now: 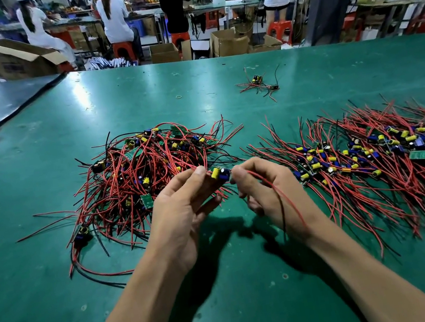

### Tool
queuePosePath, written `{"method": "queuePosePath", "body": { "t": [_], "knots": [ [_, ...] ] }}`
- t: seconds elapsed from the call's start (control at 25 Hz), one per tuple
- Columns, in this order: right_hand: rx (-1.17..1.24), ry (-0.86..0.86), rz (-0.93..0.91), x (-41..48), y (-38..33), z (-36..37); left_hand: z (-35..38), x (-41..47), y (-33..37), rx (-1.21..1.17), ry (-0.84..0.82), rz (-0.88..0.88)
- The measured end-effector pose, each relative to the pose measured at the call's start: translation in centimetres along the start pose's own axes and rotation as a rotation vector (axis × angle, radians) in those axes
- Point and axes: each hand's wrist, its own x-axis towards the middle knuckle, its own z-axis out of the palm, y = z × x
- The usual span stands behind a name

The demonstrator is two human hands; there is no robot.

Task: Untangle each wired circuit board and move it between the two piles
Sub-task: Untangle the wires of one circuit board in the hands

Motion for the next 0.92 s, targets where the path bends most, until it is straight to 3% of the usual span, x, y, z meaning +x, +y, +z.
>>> {"method": "queuePosePath", "body": {
  "t": [0.16,0.28,0.48,0.92],
  "knots": [
    [0.314,0.078,0.063,0.5,-0.5,0.1,-0.1,-0.1,0.1,-0.120,-0.168,-0.100],
    [0.549,-0.002,0.200,0.6,-1.1,-0.8,0.3,-0.5,0.0,-0.140,-0.266,-0.242],
    [0.499,-0.233,0.368,0.2,-0.7,-1.8,0.7,-0.8,0.2,-0.002,-0.366,-0.457],
    [0.436,-0.204,0.436,0.8,-0.1,-1.8,0.6,-0.6,-1.6,0.067,-0.244,-0.193]
  ]
}}
